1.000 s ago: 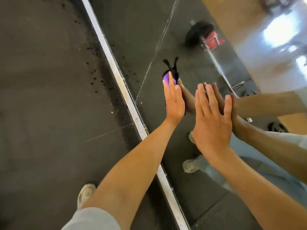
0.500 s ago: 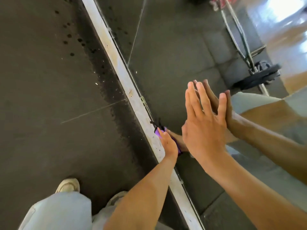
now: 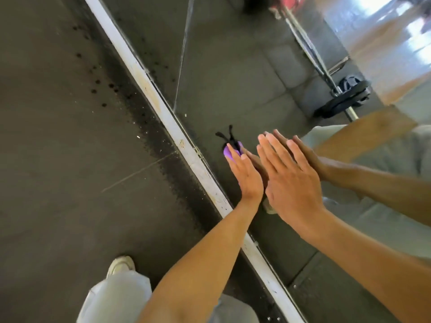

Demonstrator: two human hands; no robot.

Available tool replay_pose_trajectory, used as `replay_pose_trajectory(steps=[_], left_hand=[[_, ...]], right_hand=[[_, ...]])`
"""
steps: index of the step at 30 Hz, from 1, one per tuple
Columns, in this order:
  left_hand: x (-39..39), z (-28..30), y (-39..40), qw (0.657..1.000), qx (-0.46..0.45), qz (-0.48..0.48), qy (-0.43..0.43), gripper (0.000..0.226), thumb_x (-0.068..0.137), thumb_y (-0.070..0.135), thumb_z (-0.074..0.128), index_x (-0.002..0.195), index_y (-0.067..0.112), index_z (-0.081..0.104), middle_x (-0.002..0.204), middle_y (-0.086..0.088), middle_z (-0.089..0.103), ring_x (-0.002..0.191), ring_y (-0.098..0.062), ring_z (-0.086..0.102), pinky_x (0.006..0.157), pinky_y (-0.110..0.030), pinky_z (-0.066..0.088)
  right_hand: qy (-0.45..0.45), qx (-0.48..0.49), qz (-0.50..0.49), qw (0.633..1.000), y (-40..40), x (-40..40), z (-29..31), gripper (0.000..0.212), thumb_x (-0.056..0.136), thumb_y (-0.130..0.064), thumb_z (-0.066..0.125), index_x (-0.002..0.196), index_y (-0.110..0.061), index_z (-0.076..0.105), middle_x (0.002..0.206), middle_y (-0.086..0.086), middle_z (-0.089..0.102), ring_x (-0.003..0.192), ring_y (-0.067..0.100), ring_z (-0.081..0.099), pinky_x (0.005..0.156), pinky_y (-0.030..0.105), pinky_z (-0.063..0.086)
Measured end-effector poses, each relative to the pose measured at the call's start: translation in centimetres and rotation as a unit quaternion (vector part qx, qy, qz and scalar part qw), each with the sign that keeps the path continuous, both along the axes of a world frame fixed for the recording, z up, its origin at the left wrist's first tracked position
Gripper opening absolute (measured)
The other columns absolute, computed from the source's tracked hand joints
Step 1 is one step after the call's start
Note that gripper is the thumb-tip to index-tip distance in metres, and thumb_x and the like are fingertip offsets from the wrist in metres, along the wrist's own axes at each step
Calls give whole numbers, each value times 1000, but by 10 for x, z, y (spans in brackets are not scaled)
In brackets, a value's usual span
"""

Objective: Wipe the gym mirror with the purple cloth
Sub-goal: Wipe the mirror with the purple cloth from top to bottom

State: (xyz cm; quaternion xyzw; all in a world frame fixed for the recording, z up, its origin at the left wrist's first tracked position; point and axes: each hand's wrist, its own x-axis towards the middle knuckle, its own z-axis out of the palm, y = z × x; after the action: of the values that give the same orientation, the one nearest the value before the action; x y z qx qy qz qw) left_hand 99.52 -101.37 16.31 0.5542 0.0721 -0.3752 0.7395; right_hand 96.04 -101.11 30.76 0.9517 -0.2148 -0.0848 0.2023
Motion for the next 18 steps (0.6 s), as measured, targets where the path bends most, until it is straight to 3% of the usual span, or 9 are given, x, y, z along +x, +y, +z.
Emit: replay_pose_trajectory(steps=[2, 5, 7, 11, 15, 18], left_hand=[[13, 62, 2, 998, -7, -30, -48, 86, 93, 87, 28, 166, 46, 8, 174, 3, 20, 158, -20, 28, 127, -52, 31], [28, 152, 3, 995, -28, -16, -98, 91, 93, 86, 28, 168, 37, 8, 174, 0, 19, 158, -20, 26, 128, -53, 29], [36, 203, 2, 990, -41, -20, -133, 87, 96, 83, 27, 167, 38, 8, 174, 1, 19, 158, -20, 26, 128, -53, 27], [49, 307, -2, 979, -55, -38, -193, 69, 102, 61, 25, 166, 45, 4, 174, 8, 15, 157, -17, 26, 129, -51, 27], [49, 391, -3, 939, -73, -75, -329, 60, 108, 54, 21, 163, 51, -3, 176, 5, -8, 162, -11, -4, 132, -40, 8], [41, 445, 6, 889, -109, -94, -434, 56, 111, 50, 21, 161, 53, -4, 174, 2, -18, 161, -14, -14, 132, -47, 0]], right_hand=[[24, -43, -9, 999, 3, -3, 47, 74, 95, -19, 57, 161, -13, 24, 172, 7, 16, 161, 22, -2, 128, 42, -13], [84, -162, -3, 983, 6, -4, 119, 73, 105, -40, 31, 162, -9, -3, 172, 14, -7, 156, 32, -16, 118, 50, -31], [85, -185, -6, 979, 7, -4, 167, 71, 106, -40, 19, 162, -8, -11, 171, 17, -14, 155, 35, -18, 114, 53, -34], [8, -194, -38, 980, 11, -8, 261, 68, 104, -39, 27, 165, -14, 13, 174, 12, 6, 160, 31, -3, 121, 54, -27], [26, -248, -58, 967, 22, -33, 327, 73, 107, -46, 30, 167, -14, 5, 174, 12, -4, 160, 32, -4, 121, 57, -25], [-9, -292, -70, 954, 29, -53, 376, 73, 103, -41, 35, 167, -16, 9, 175, 8, 0, 161, 30, -1, 125, 58, -18]])
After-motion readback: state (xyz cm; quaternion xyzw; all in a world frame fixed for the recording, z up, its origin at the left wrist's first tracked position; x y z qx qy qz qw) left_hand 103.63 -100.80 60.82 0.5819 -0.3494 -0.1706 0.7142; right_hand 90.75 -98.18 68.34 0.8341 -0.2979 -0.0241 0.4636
